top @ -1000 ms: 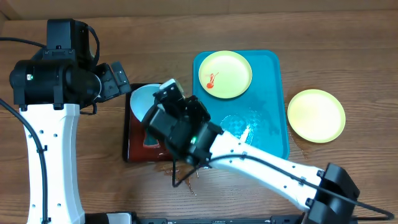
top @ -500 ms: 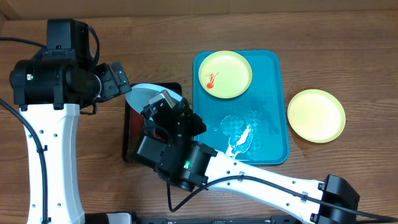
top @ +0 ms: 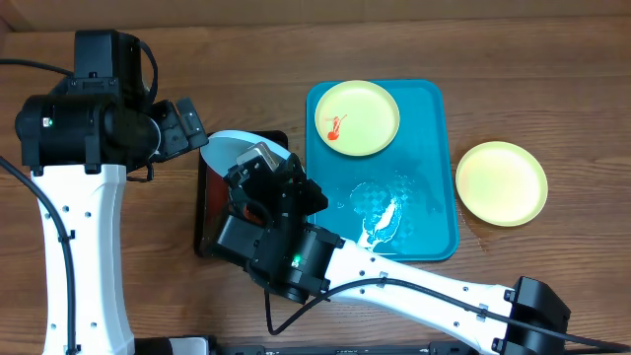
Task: Clean dirty plates on tray and stack at the side
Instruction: 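Lift the white plate with the right gripper and tilt it over the basin, then carry the white plate right and set it on the yellow plate, then grasp the yellow plate rim with the right gripper and slide it down the tray, then grasp the sponge in the basin with the left gripper and lift it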
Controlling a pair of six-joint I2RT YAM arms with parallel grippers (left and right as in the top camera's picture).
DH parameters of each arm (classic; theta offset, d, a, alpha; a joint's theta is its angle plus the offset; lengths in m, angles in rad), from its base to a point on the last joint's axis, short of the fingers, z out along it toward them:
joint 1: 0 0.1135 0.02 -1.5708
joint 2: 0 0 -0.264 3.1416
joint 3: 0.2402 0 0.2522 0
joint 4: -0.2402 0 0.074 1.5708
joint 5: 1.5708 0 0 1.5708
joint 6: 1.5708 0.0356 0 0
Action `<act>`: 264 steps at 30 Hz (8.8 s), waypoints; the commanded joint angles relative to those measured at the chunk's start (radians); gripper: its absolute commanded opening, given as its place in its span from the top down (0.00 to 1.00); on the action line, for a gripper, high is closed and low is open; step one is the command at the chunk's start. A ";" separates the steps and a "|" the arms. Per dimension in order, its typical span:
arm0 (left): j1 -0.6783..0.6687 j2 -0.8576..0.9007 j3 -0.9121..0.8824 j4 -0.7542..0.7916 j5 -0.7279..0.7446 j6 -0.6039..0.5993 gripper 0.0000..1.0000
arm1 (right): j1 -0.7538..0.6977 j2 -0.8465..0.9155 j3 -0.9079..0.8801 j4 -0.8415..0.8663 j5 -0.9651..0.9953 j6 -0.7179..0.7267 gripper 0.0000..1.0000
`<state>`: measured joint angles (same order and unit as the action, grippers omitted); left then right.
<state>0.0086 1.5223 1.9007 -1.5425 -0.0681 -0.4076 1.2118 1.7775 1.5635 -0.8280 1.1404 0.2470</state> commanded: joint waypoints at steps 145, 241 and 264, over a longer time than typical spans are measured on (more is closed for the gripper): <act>0.004 -0.006 -0.001 -0.002 -0.018 0.016 0.00 | -0.901 -0.243 -0.600 0.034 -1.162 0.469 0.96; -0.121 0.063 -0.385 0.216 0.138 0.115 0.96 | -1.032 -0.130 -0.526 0.080 -1.352 -0.037 0.58; -0.123 0.007 -0.393 0.255 0.135 0.054 0.96 | -0.925 0.031 -0.529 0.169 -1.235 0.173 0.96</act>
<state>-0.1051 1.5360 1.4948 -1.3079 0.0746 -0.3115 0.2840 1.8019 1.0405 -0.6529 -0.1276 0.3672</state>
